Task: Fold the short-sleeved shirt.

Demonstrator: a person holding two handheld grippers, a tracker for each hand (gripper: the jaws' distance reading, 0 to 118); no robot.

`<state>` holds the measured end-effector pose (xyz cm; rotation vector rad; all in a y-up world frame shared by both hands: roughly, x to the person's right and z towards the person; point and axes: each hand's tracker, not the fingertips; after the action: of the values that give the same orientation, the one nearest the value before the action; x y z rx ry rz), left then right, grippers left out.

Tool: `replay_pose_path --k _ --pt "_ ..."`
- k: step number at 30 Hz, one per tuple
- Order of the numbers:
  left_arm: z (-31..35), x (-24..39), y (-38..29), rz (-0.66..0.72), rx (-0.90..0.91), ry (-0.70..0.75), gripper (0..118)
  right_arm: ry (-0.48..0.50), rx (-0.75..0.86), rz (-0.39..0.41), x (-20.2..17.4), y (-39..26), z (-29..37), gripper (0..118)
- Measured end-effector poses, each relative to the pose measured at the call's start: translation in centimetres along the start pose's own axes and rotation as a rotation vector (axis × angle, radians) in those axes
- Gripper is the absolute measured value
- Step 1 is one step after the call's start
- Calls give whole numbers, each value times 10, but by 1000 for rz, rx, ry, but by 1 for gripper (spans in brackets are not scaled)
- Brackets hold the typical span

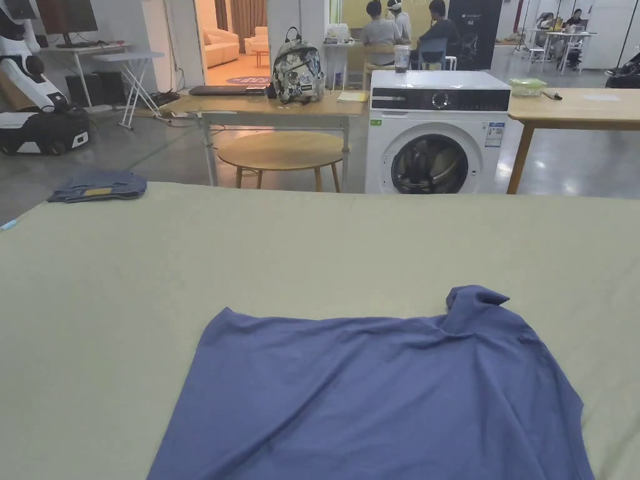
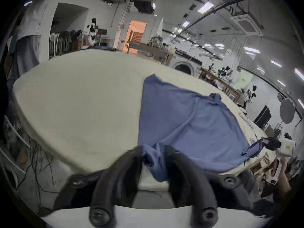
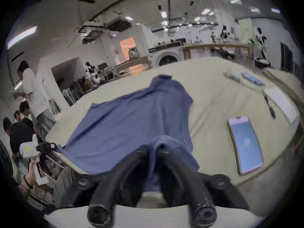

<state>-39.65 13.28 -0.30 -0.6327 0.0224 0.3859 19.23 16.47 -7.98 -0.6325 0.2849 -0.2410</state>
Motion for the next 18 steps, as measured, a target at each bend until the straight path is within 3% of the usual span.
replay_pose_path --k 1,2,5,7,9,12,16,17,18 --pt "-3 -5 1 14 -24 20 43 -12 -18 -33 6 -3 -5 56" --pt "-6 -7 3 19 -26 27 50 -38 -29 -50 10 -5 -10 62" --pt "-6 -12 11 26 -29 53 50 -129 -43 -56 35 -8 -20 62" --pt "5 -5 23 -21 16 52 50 -180 -32 -47 38 -2 -14 62" --pt "20 10 37 -118 75 76 50 -171 0 -53 35 7 3 62" --pt "42 36 59 -188 168 39 50 -181 94 -34 18 24 25 62" --pt "73 89 78 -270 308 -25 50 -130 195 69 -27 41 46 60" --pt "80 103 80 -279 340 -33 47 -125 213 92 -37 41 48 54" --pt "84 113 81 -291 365 -44 35 -115 220 112 -47 42 49 43"
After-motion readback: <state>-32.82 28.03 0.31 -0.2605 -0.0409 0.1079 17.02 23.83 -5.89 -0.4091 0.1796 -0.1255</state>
